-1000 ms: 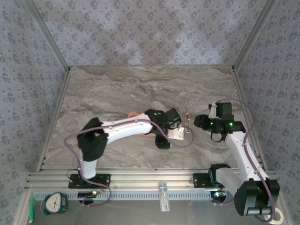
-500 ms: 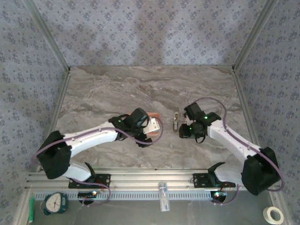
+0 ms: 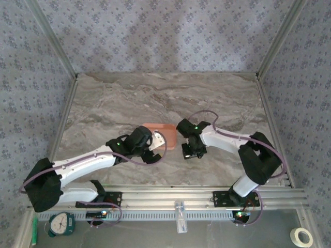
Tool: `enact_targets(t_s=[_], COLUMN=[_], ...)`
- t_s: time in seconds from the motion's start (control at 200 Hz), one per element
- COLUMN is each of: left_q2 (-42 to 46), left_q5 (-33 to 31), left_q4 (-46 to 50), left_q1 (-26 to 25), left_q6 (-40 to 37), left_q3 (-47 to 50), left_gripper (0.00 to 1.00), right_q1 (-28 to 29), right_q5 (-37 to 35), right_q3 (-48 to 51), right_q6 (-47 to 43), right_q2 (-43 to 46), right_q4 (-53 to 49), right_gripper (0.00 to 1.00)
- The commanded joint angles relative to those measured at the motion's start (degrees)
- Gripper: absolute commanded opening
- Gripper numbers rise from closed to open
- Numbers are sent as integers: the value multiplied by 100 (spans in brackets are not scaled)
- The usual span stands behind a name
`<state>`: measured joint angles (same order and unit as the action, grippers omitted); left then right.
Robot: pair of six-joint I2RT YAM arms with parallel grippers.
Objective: Load the staples into the stapler
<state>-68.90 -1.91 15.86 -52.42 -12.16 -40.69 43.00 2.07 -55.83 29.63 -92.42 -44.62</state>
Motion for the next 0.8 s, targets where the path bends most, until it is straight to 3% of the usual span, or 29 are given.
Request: enact_targets(t_s=[0.0, 0.31, 0.505, 0.745, 0.795], left_q2=[192, 210, 220, 241, 258], left_q5=[-112, -124, -118, -156, -160], left_q4=[-131, -162, -154, -149, -144], left_q1=[47, 56, 57, 57, 57], left_q6=[137, 133, 144, 143, 141], left_q3=[134, 149, 168, 169, 180], left_gripper=[91, 91, 91, 91, 91], right_q1=[99, 173, 180, 244, 251], right_q5=[-141, -73, -87, -100, -150], right_q3=[-241, -339, -331, -314, -323], right_q6=[139, 159, 156, 284, 317], right_q2=[-326, -703, -819, -773, -722], right_q4=[-123, -90, -104, -209, -274], right_gripper=[38, 33, 24, 23, 27])
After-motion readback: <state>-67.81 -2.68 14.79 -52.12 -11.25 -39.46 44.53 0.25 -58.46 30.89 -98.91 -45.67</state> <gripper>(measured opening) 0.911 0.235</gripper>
